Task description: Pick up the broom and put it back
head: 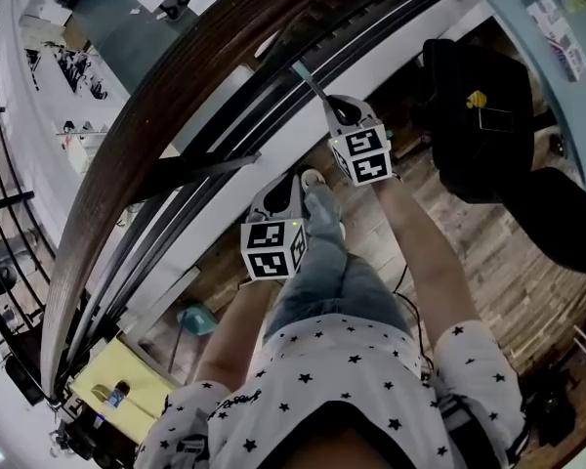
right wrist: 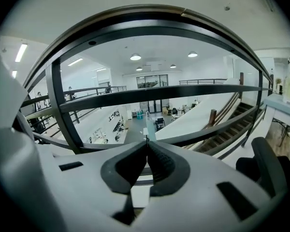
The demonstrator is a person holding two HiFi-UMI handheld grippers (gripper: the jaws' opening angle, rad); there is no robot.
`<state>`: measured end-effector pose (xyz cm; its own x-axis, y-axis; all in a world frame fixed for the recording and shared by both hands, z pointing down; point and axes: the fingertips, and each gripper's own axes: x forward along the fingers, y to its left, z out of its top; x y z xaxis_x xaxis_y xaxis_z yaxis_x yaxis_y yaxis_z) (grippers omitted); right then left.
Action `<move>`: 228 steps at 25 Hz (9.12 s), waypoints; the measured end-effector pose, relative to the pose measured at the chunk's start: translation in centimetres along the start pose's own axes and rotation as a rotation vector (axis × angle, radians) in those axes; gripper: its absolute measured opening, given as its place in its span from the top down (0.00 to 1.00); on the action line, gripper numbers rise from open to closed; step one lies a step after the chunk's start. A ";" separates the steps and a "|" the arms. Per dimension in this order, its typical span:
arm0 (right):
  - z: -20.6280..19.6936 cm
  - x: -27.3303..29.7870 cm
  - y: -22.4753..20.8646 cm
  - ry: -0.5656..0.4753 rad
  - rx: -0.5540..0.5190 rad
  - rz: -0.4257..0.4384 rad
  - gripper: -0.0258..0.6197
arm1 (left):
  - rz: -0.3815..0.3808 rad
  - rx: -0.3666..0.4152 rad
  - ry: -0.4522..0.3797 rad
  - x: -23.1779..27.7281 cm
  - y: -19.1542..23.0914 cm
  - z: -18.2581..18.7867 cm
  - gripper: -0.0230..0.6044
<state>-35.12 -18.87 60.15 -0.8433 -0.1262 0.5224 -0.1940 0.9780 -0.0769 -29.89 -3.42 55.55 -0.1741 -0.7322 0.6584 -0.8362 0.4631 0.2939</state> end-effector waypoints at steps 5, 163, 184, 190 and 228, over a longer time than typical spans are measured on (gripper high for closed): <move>0.0 2.5 -0.2 0.012 -0.018 0.014 0.91 | 0.006 -0.003 0.014 0.7 0.7 -0.2 0.95; -12.7 -45.9 -1.8 -0.138 0.273 -0.660 0.84 | -0.594 0.530 0.100 -6.1 -32.7 -9.6 0.95; -21.2 -49.1 -6.3 -0.065 0.374 -0.739 0.84 | -0.597 0.550 0.147 -2.6 -37.0 -12.3 0.95; -23.2 -49.0 -7.9 -0.032 0.399 -0.762 0.84 | -0.583 0.546 0.166 -1.6 -37.0 -13.1 0.95; -25.9 -43.0 -23.6 0.004 0.386 -0.821 0.84 | -0.508 0.517 0.199 2.1 -36.7 -14.8 0.95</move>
<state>18.74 -32.26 61.47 -0.3641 -0.7579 0.5413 -0.8885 0.4570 0.0422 8.13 -14.56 56.45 0.3544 -0.6667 0.6557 -0.9349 -0.2369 0.2644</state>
